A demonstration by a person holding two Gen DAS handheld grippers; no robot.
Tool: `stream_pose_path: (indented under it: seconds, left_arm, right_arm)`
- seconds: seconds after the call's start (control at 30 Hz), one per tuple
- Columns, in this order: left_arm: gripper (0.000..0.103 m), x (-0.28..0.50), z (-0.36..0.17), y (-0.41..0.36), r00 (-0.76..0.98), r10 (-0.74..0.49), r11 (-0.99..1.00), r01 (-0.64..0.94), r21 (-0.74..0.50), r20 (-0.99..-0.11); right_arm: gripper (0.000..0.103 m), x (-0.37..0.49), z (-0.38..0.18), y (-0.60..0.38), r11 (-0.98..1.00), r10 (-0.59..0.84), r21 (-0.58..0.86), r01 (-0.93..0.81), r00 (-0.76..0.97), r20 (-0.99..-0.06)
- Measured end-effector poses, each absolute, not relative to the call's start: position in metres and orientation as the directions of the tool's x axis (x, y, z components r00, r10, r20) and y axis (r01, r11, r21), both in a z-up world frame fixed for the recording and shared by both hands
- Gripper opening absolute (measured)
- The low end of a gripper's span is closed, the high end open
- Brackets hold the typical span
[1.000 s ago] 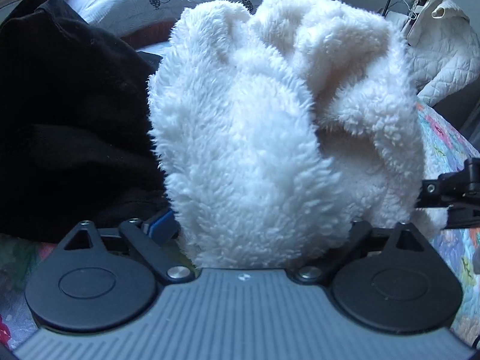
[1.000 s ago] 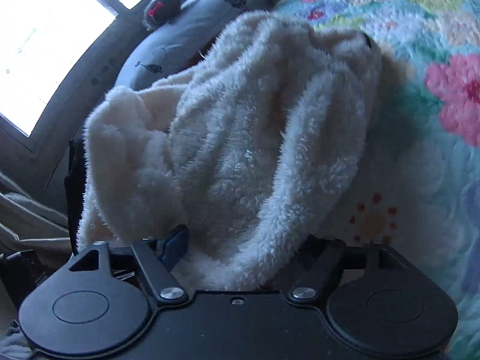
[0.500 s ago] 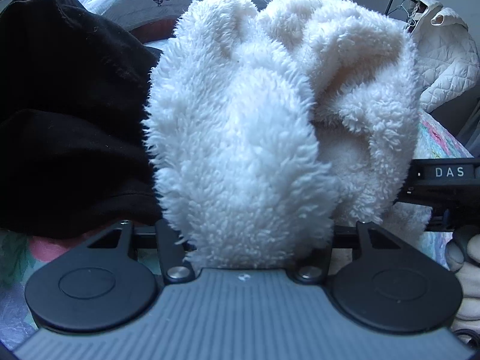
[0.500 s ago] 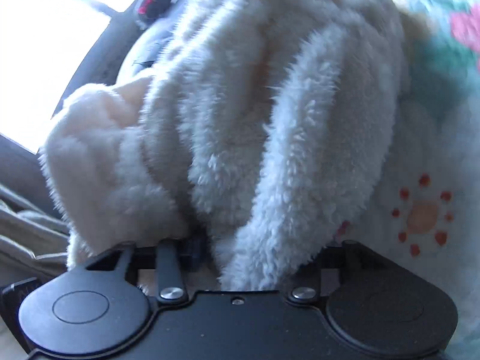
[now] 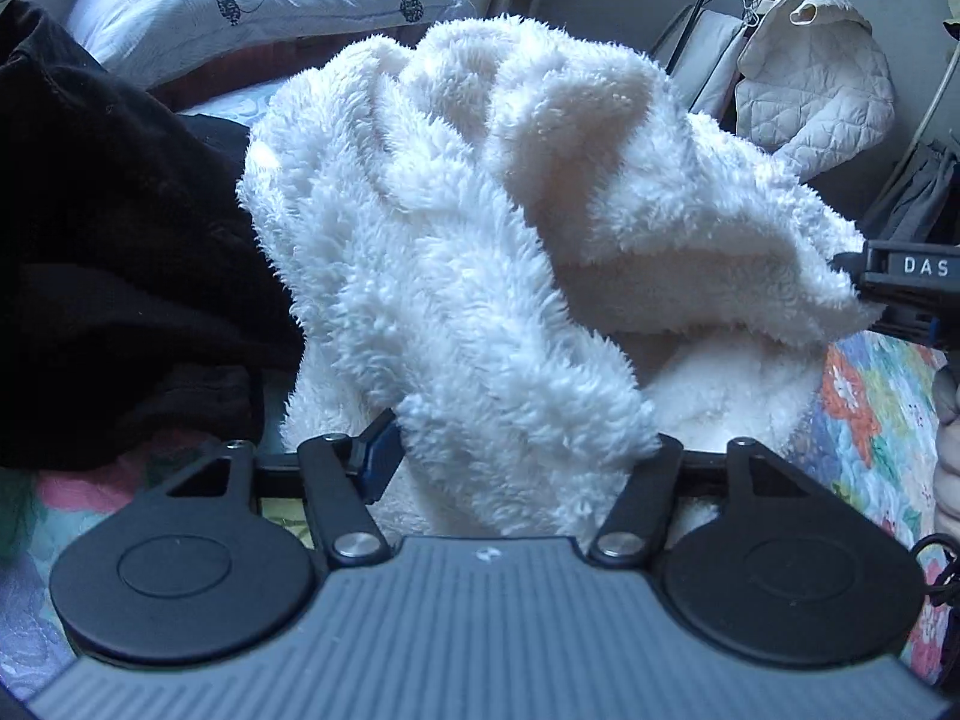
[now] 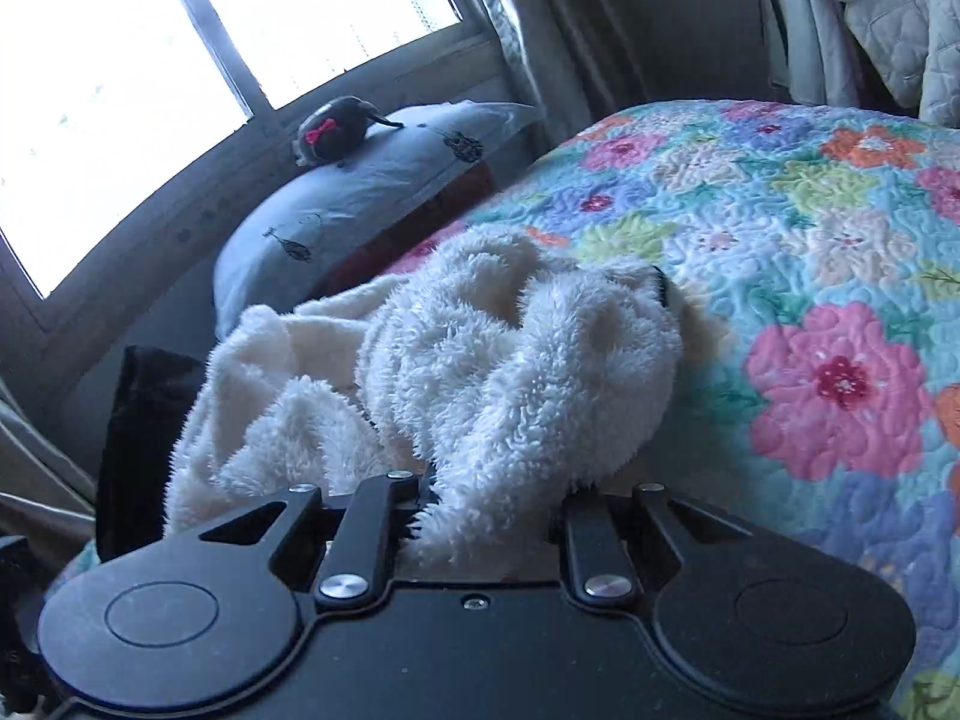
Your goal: Fold clothes
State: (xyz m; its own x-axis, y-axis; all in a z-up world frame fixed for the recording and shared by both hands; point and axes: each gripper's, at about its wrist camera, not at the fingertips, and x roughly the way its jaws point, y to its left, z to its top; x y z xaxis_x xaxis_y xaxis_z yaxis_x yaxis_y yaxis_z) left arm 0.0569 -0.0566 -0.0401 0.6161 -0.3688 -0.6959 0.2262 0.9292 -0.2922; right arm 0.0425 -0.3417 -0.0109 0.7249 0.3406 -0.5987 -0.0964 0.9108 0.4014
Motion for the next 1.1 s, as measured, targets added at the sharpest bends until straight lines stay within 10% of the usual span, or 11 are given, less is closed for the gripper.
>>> stream_pose_path:
  seconds: [0.3,0.8,1.1]
  left_arm:
    - [0.074,0.027,-0.014,-0.062,0.643,-0.421,0.906,0.327,-0.268,-0.64]
    - [0.081,0.03,-0.003,-0.075,0.701,-0.381,0.918,0.362,-0.159,-0.603]
    - [0.084,0.05,-0.021,-0.053,0.63,-0.41,0.911,0.254,-0.325,-0.66]
  right_arm:
    - [0.018,0.057,-0.04,-0.39,0.873,0.249,0.477,0.097,0.753,-0.609]
    - [0.02,0.03,0.048,-0.351,0.732,0.537,0.64,-0.232,0.774,-0.335]
    - [0.02,0.001,-0.029,-0.333,0.774,0.546,0.616,-0.146,0.646,-0.533]
